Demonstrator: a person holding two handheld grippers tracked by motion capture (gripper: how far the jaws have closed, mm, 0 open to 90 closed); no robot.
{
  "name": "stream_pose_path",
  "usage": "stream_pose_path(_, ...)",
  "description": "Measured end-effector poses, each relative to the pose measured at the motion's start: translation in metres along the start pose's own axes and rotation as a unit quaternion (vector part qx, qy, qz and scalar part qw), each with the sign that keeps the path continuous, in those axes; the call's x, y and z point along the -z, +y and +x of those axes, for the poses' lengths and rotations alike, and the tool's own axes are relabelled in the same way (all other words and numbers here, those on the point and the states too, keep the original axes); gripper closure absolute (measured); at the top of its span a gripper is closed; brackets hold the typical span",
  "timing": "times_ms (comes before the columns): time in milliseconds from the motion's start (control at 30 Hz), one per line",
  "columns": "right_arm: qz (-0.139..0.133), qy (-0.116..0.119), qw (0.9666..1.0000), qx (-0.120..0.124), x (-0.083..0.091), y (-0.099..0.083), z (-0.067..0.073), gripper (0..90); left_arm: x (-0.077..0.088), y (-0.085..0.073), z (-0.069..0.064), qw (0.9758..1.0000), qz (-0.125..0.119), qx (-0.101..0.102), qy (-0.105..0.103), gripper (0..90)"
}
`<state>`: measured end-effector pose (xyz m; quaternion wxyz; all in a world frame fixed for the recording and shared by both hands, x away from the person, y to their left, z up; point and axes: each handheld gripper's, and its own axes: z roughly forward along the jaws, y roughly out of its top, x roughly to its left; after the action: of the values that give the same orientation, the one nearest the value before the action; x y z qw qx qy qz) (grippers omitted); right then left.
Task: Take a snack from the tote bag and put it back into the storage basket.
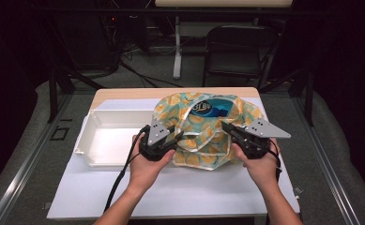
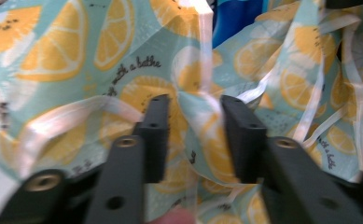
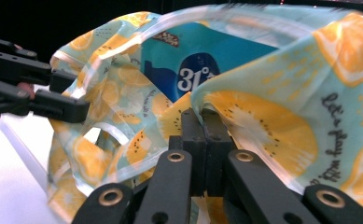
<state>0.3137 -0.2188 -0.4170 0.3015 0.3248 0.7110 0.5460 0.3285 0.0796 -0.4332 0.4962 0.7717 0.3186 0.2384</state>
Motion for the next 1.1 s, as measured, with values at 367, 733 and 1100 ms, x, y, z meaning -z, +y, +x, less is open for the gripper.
stream_pose_path(367, -0.022, -0.030, 0.9993, 0.007, 0.003, 0.019, -0.018, 90.0, 0.019, 0.036, 0.032, 0.9989, -0.033, 0.011, -0.030, 90.0)
stream_pose_path(733, -0.029, -0.054, 0.9978, 0.025, -0.014, 0.062, -0.036, 90.0, 0.009, 0.083, 0.078, 0.9950, -0.080, 0.051, -0.031, 90.0)
stream_pose_path(1100, 0.029, -0.084, 0.9957, -0.026, -0.048, 0.080, -0.063, 90.0, -0.045, 0.077, 0.105, 0.9904, -0.039, 0.132, -0.012, 89.2)
